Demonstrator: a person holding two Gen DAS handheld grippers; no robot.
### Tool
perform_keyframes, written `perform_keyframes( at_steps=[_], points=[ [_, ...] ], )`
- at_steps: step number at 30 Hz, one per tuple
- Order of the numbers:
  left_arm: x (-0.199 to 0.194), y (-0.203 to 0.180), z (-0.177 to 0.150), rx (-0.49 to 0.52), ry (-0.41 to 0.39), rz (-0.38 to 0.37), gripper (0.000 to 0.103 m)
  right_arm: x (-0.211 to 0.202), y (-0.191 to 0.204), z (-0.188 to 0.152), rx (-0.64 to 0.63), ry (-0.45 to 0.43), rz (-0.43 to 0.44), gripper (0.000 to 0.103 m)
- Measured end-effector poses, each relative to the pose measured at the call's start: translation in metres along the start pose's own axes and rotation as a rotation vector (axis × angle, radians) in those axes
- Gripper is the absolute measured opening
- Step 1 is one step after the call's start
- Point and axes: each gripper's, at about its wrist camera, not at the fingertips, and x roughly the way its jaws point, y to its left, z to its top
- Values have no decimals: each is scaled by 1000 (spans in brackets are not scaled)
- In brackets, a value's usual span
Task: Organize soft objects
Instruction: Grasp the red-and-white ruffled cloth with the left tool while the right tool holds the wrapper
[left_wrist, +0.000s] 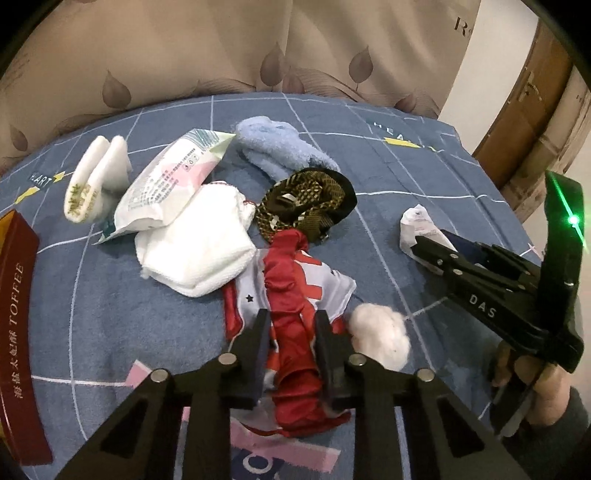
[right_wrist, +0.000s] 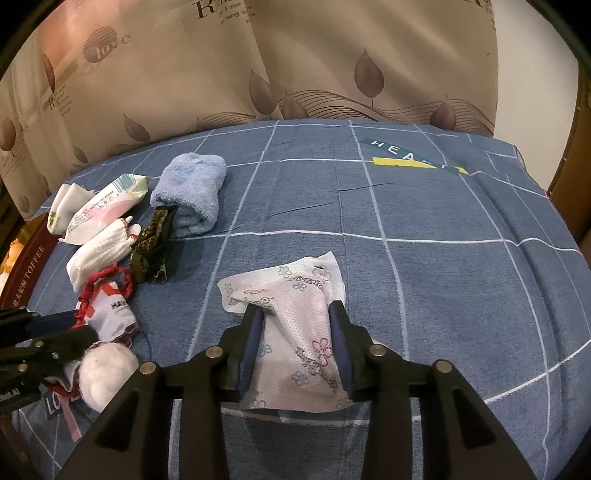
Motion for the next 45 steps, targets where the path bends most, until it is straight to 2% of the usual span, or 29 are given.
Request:
perform_keyframes(
  at_steps=[4,6,8,10,21,31,45],
  points=[
    [-9,-2,-3,20,-9,-4,18,0,0,0,1,0,2,36],
    [-14,-4,-5,25,-13,-11,18,0,1,0,-2,2,7,40],
    [-19,-5,-7,35,-17,-6,18,3,3,0,-13,18,4,51],
    [-22,-5,-8,41,-20,-9,18,6,7,0,-31,29,-16,52],
    [-50,6,-13,36,-56,-15,18,6,7,0,-34,30,-17,53],
    [-70,10,-20,71,-88,-4,18,6,8,0,-37,31,-22,53],
    [-100,37,-15,57,-141,69,17,6,9,0,-37,31,-27,53]
  ],
)
